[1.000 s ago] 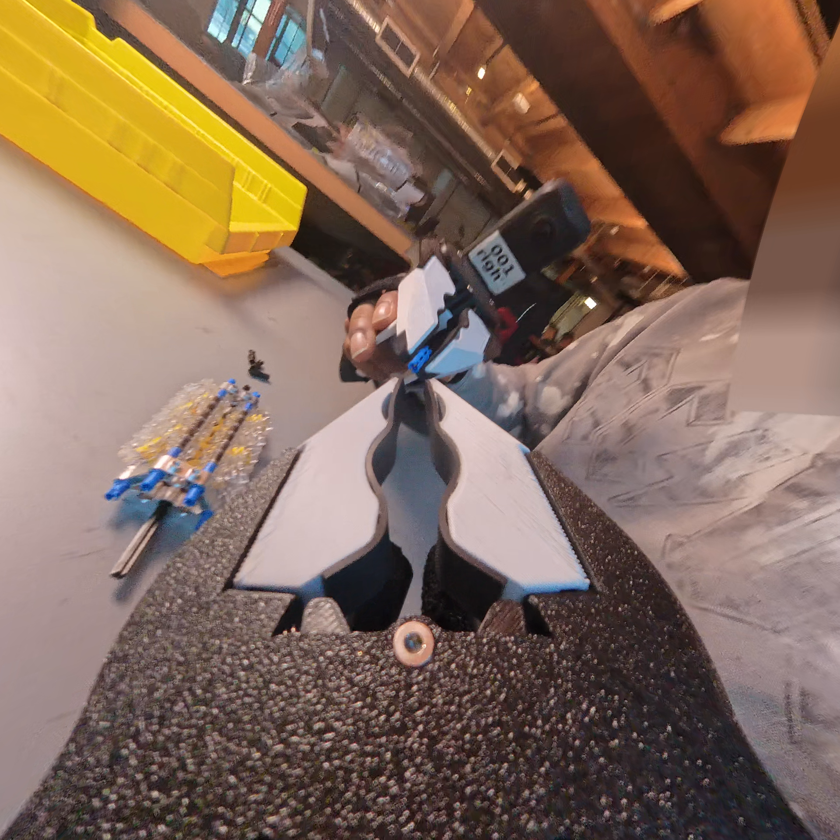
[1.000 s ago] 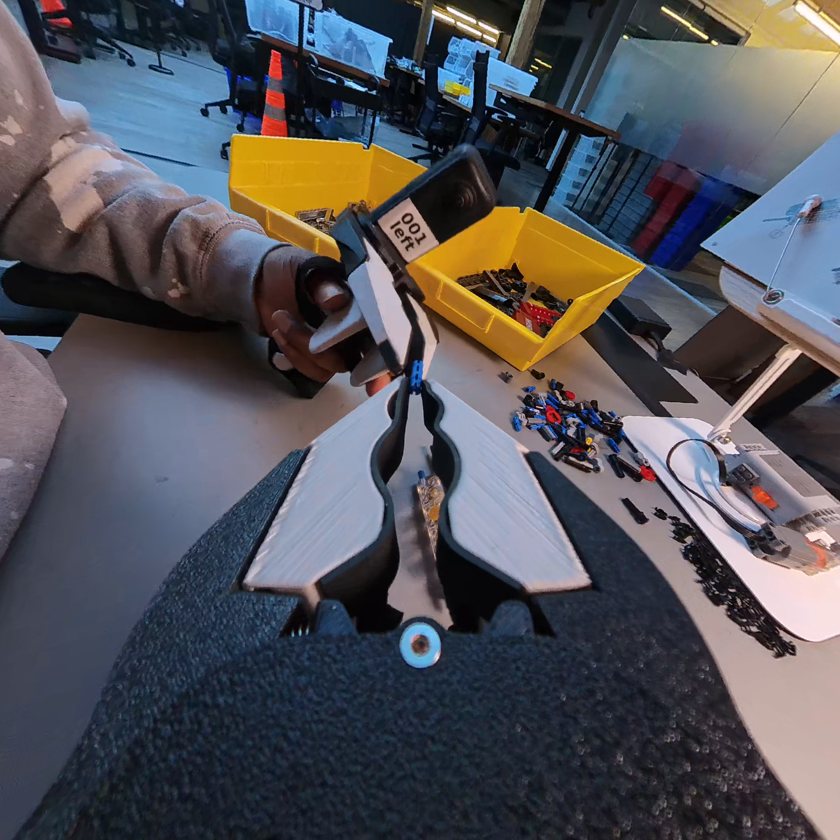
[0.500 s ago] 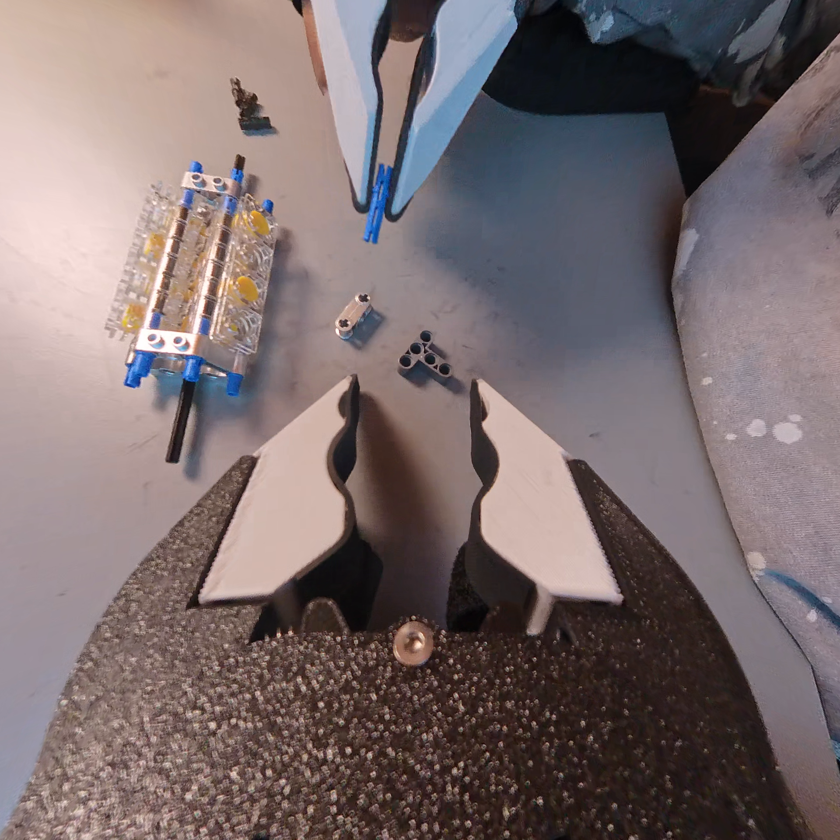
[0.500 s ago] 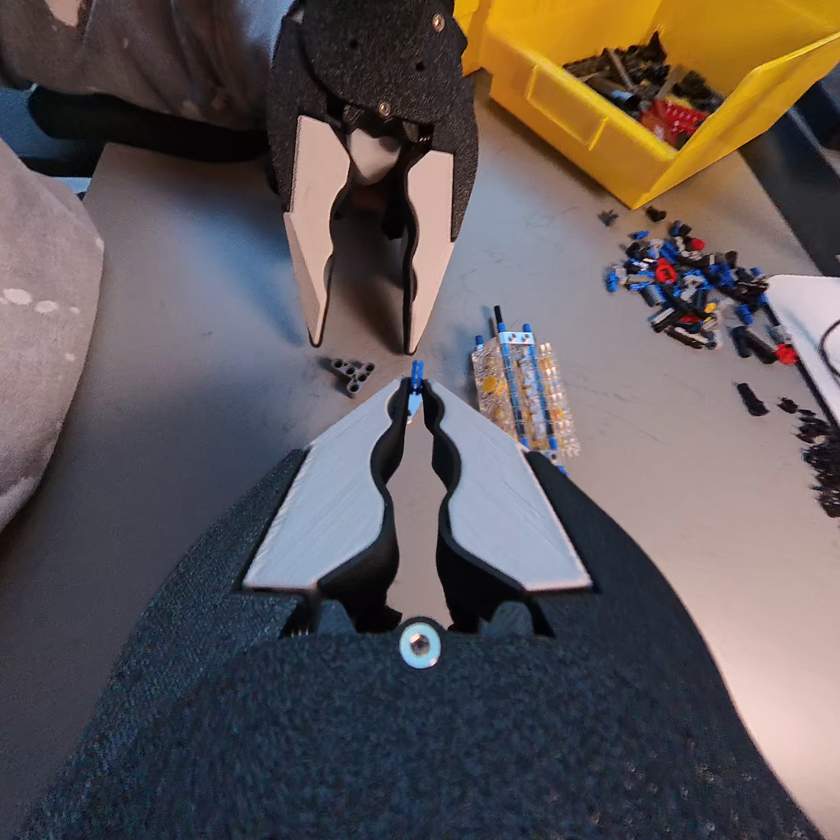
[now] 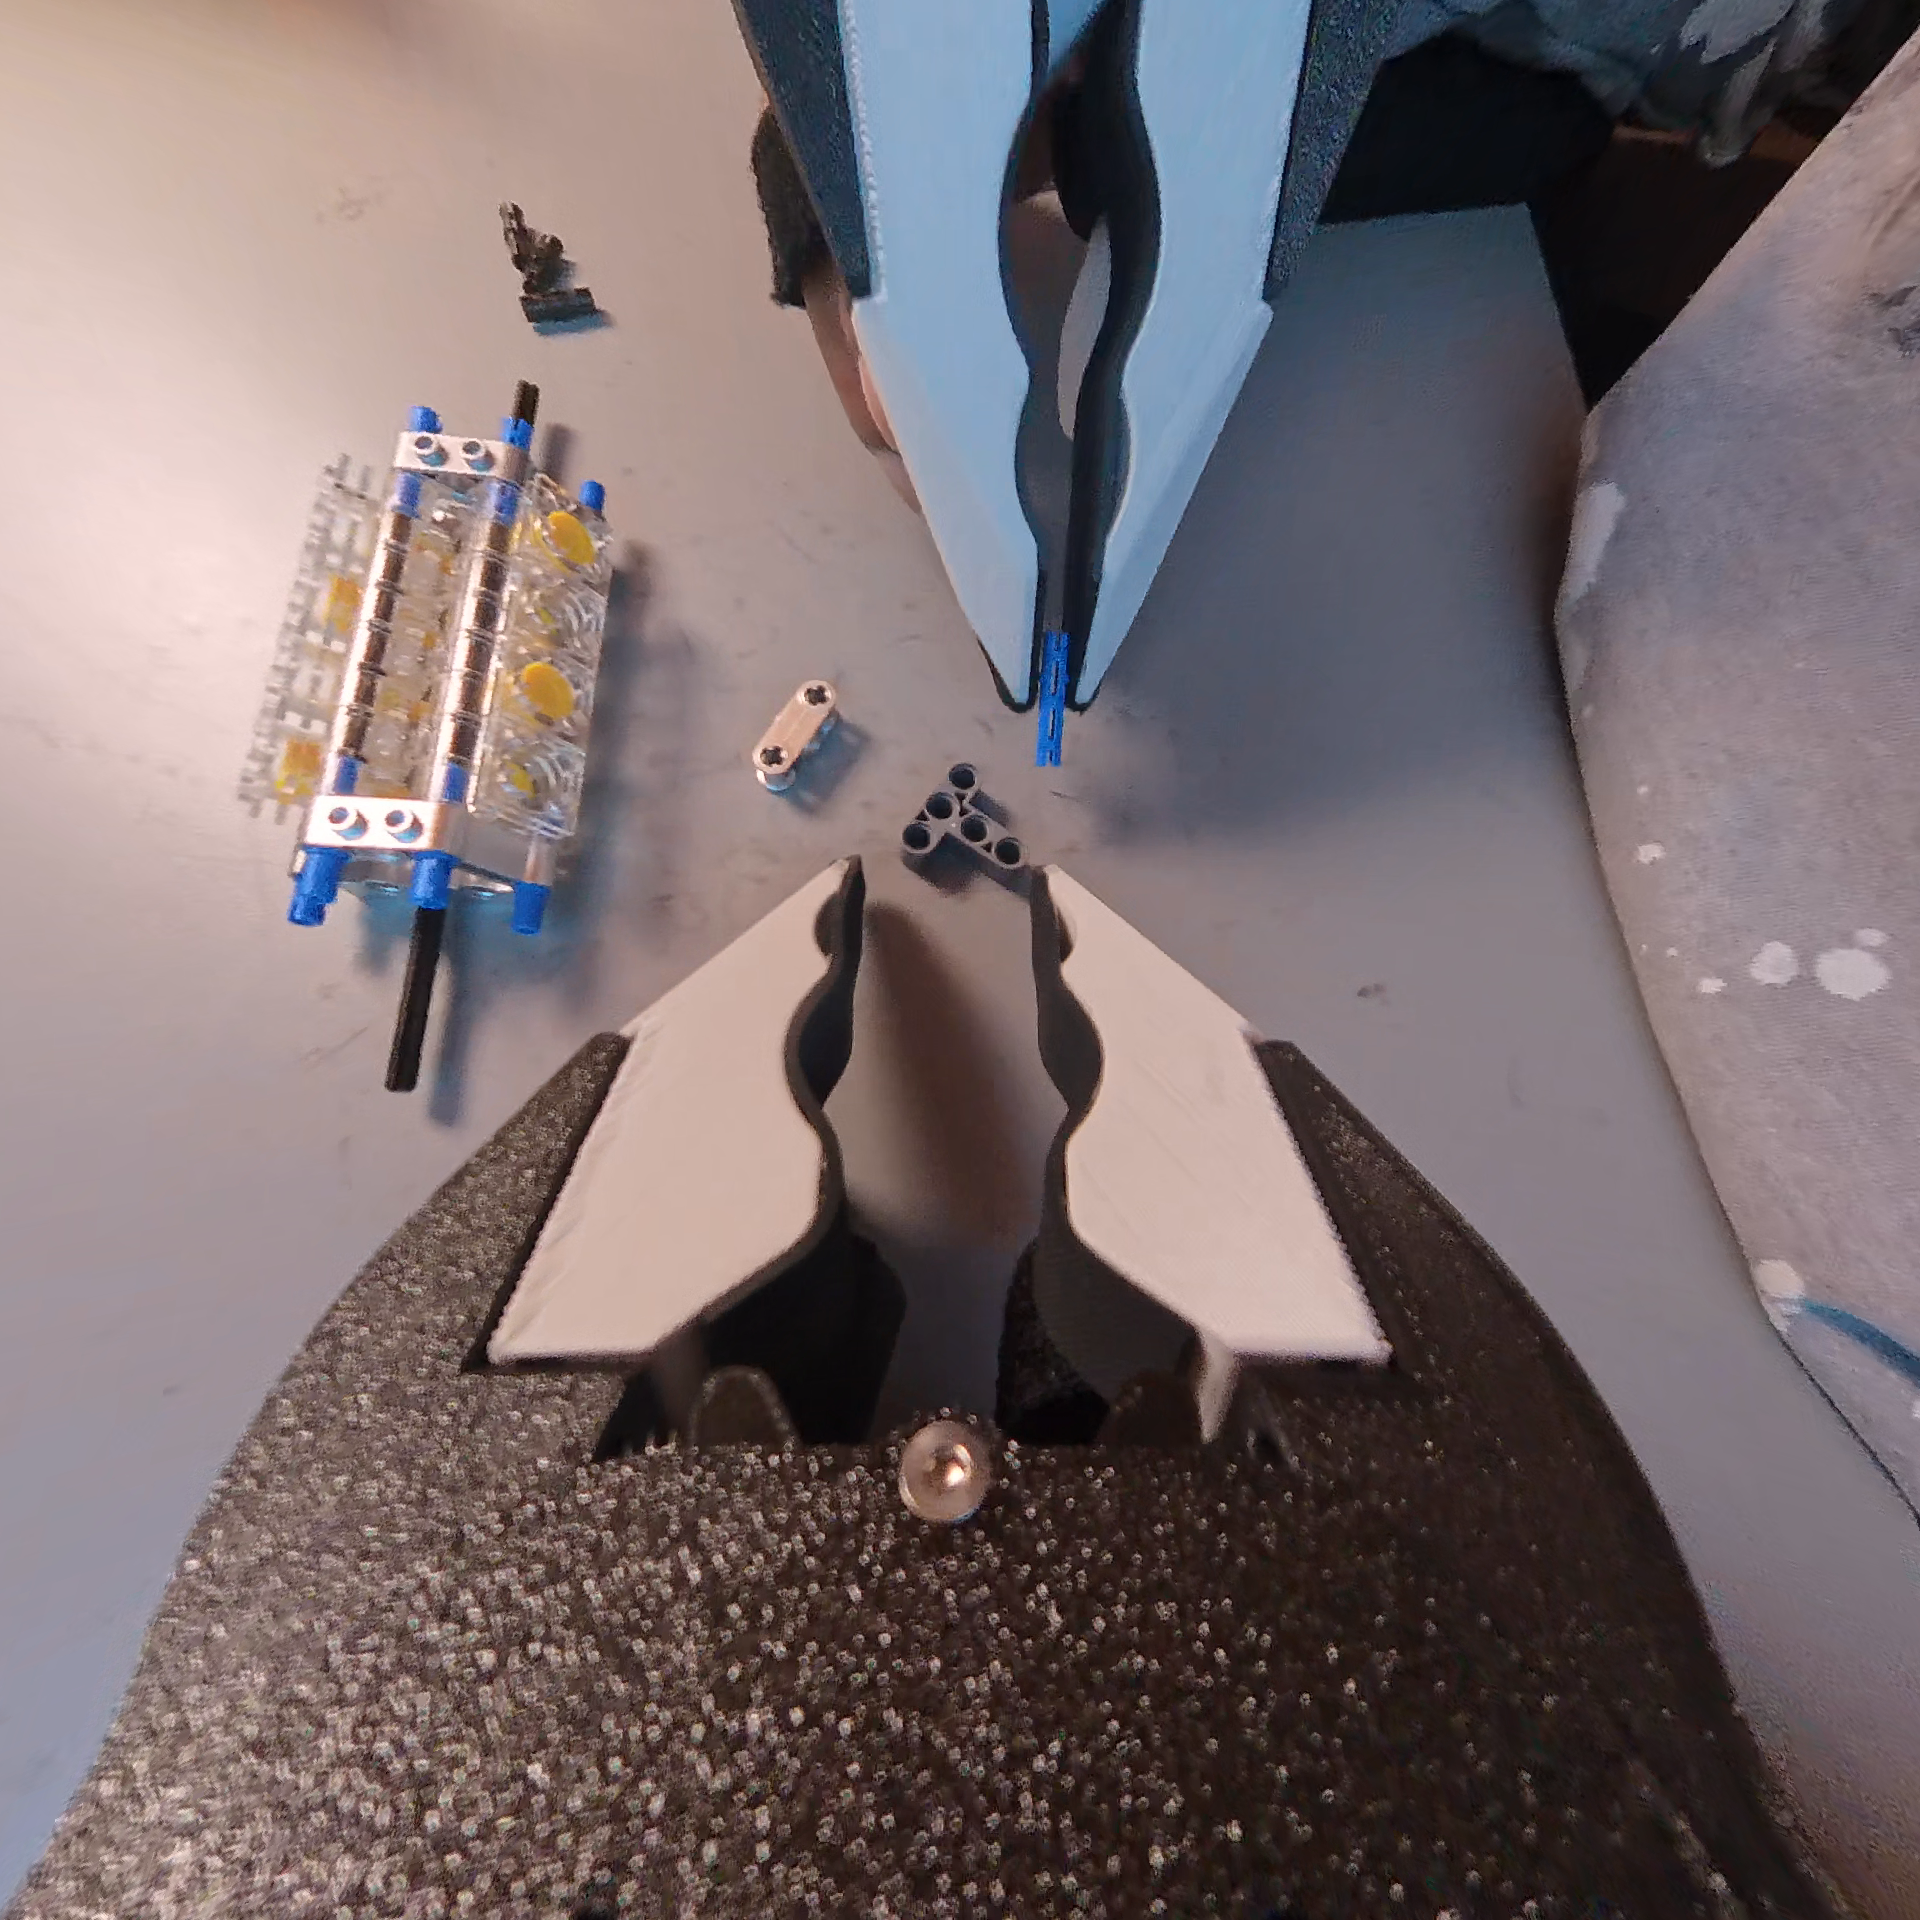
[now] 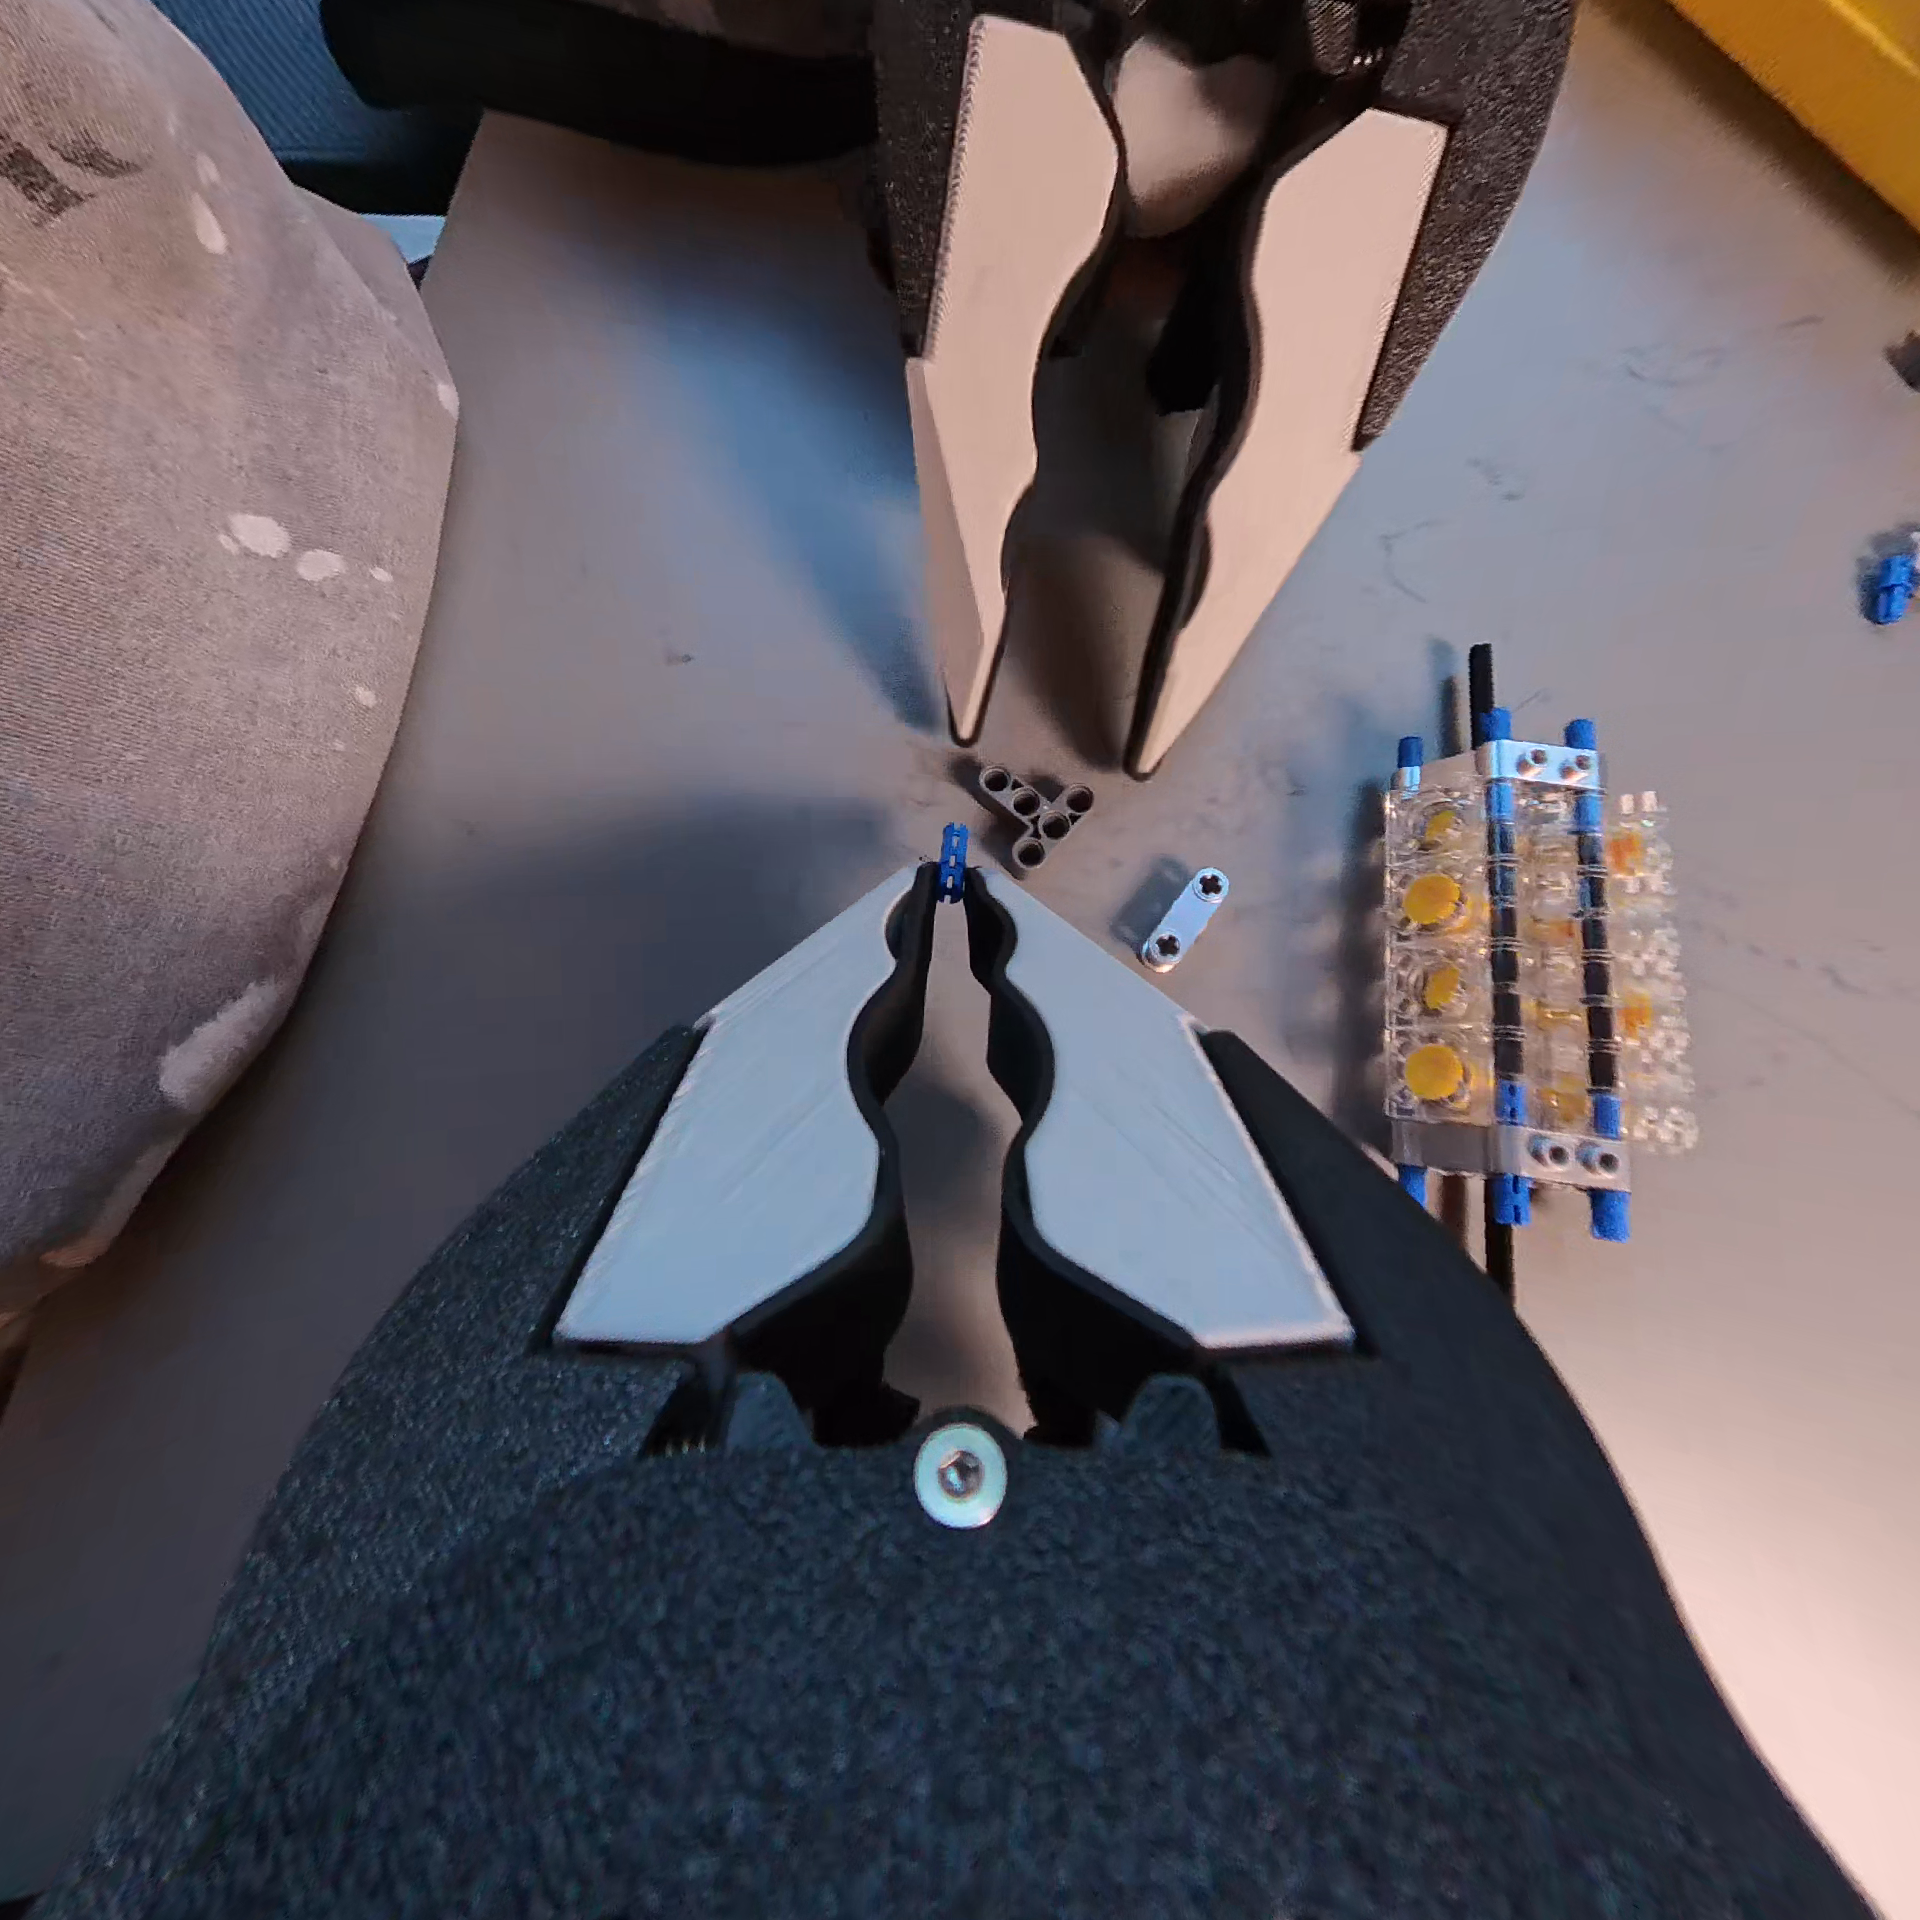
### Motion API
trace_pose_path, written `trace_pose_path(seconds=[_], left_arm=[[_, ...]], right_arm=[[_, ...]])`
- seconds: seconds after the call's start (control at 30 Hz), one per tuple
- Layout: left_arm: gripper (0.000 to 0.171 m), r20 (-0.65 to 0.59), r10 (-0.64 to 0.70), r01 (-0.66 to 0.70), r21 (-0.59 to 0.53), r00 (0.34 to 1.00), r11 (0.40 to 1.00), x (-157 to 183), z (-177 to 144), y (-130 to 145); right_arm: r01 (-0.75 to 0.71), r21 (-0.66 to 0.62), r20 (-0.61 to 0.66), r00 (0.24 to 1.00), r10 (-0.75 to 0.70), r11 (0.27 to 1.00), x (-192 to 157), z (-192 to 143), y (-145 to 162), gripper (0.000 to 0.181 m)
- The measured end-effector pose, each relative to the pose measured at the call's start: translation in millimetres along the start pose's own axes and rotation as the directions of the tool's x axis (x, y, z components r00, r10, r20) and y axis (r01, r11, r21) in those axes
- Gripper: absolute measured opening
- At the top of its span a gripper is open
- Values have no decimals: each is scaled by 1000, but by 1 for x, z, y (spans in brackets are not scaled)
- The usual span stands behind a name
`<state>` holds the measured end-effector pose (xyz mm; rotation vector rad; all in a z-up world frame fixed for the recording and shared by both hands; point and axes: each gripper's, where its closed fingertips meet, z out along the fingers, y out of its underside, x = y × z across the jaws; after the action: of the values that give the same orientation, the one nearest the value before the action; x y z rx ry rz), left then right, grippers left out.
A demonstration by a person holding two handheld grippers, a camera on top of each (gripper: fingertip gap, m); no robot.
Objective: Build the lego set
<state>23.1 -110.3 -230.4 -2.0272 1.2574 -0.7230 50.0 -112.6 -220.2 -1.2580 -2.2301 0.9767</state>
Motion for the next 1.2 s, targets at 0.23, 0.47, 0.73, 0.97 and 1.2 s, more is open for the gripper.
trace_pose_path(seconds=[0.23,0.47,0.73,0.97,1.2], left_arm=[[28,-49,58,-60,-23,997,998,12,9,0],[25,-28,36,-36,-5,999,999,11,7,-4],[26,29,93,-93,-17,995,996,12,18,-8],[25,37,99,-100,39,994,994,14,5,-18],[3,37,93,-97,122,995,988,19,-2,-36]], right_arm=[[-12,-76,-76,997,6,997,15,7,8,3],[-12,-63,-96,995,6,998,18,0,5,3],[78,-210,-6,997,-81,975,7,-5,1,3],[132,-300,38,991,-126,945,3,-5,-4,3],[132,-187,5,991,-133,973,4,-12,-28,3]])
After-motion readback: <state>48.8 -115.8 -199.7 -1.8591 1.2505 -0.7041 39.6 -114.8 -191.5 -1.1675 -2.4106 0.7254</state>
